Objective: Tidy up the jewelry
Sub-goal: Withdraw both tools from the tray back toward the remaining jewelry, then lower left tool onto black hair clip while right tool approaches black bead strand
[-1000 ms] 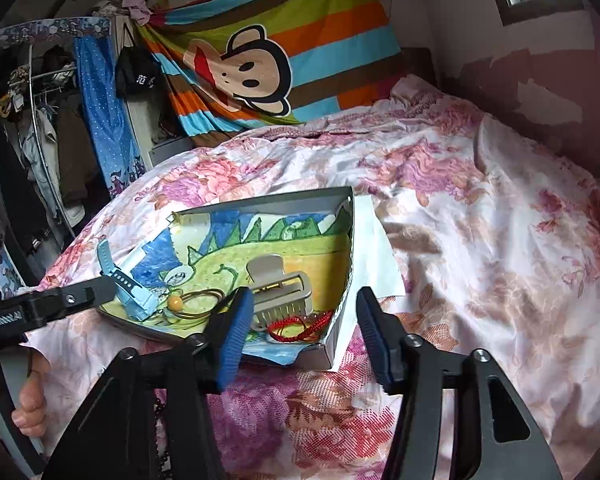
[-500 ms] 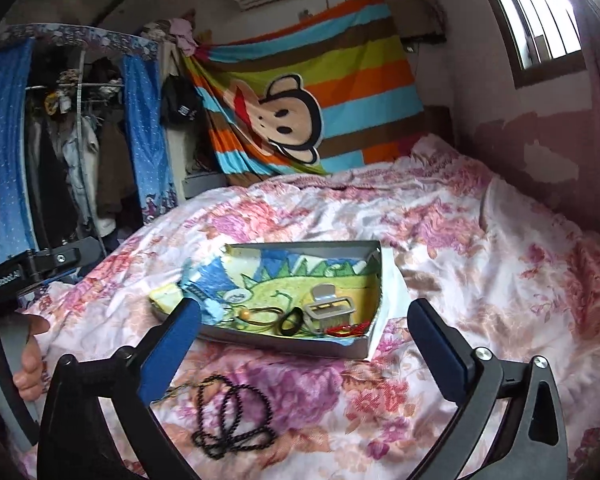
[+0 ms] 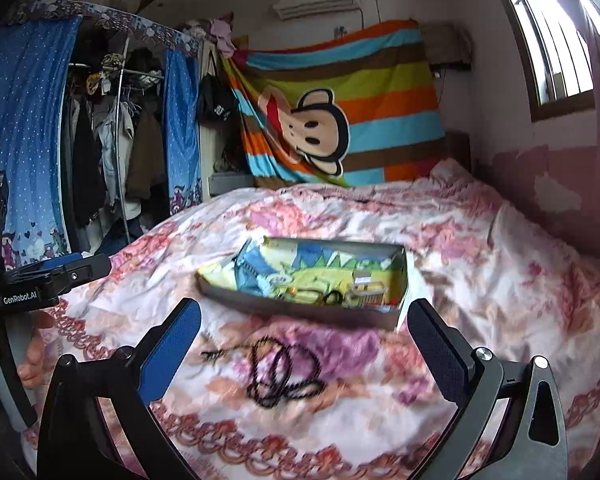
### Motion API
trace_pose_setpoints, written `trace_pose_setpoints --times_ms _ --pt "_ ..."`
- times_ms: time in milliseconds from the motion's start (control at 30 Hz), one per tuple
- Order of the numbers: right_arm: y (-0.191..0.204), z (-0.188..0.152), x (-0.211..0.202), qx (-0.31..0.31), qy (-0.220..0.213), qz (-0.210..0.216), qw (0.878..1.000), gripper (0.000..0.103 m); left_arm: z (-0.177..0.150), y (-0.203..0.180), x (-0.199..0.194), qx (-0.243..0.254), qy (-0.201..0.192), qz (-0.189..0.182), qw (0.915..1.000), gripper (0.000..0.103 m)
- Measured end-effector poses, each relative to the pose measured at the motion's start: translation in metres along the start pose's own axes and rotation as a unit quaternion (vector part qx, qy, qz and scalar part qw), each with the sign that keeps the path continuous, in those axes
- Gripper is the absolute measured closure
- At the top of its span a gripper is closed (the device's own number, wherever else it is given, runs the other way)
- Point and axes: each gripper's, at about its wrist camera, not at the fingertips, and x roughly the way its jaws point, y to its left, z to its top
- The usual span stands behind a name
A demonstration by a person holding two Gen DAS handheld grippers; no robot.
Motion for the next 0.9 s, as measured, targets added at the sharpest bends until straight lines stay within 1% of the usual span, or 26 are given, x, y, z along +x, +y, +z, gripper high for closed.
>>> trace_pose_setpoints --times_ms 100,167,267,333,400,500,700,900 --pt "-0.003 -0.012 0.0 0.016 0.024 0.004 1.0 0.001 -0.012 0.004 -0.004 0.02 0.011 -0.003 0.9997 0.0" --pt "-0.004 -0.021 -0.001 0.016 0.041 0.002 0.999 0.001 -0.02 0.008 -0.006 0.03 0.017 -0.004 0.9994 0.0" --pt "-0.006 -0.032 0.002 0.018 0.067 0.0 0.998 0.001 -0.034 0.012 -0.007 0.035 0.035 -0.006 0.9987 0.0" --pt "-0.007 -0.041 0.004 0.021 0.087 -0.001 0.996 0.001 -0.043 0.017 -0.007 0.037 0.052 -0.007 0.998 0.0" --pt "-0.006 -0.049 0.01 0.016 0.106 -0.002 0.994 0.001 -0.051 0.019 -0.005 0.036 0.078 -0.014 0.9962 0.0" --pt "-0.002 -0.058 0.017 0.002 0.125 -0.006 0.992 0.001 -0.057 0.02 -0.003 0.038 0.098 -0.023 0.9942 0.0" --pt "0.003 -0.07 0.033 0.004 0.161 0.0 0.987 0.001 -0.067 0.012 0.002 0.063 0.11 -0.02 0.9917 0.0" --pt "0.01 -0.074 0.04 -0.008 0.177 -0.009 0.984 0.001 -0.07 0.01 0.008 0.066 0.125 -0.019 0.9897 0.0"
